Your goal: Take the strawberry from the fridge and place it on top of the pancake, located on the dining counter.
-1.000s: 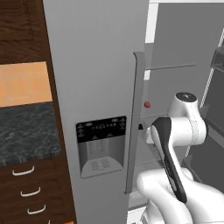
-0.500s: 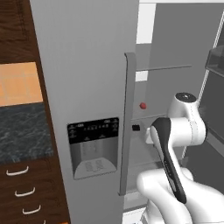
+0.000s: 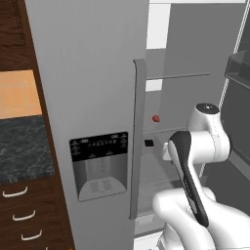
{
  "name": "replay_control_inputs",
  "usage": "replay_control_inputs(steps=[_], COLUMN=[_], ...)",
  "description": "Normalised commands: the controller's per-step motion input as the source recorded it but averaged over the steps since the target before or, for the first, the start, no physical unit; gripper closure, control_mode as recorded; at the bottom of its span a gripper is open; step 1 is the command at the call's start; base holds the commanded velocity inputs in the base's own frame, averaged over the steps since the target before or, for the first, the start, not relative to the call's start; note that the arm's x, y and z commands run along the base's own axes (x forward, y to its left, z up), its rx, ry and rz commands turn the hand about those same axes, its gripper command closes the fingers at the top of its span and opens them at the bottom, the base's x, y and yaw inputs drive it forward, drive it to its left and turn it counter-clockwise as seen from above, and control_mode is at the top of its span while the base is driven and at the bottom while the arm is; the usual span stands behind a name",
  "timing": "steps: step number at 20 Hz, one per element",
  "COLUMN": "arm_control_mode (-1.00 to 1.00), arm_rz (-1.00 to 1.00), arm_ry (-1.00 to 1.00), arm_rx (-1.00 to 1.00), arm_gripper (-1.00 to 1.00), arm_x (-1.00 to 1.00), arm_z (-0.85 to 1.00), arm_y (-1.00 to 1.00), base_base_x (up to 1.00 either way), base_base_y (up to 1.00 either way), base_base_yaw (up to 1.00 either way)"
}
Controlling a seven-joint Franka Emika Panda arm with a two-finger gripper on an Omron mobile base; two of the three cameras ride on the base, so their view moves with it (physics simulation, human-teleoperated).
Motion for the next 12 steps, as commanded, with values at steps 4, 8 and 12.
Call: replay_control_inputs(steps=[4,8,12], arm_control_mode=[1.0,1.0,1.0], arm_rz=[0.0,0.0,0.0], arm_ry=[0.0,0.0,0.0], arm_rx=[0.0,0.0,0.0], arm_gripper=[-1.0,-1.0,-1.0], arm_x=[0.0,0.0,0.0], arm_z=[0.0,0.0,0.0], arm_y=[0.0,0.0,0.0], base_base_x=[0.06,0.02,0.0], base_base_y=[-0.26,-0.06,0.0], base_base_yaw=[-0.07,-0.03,0.0])
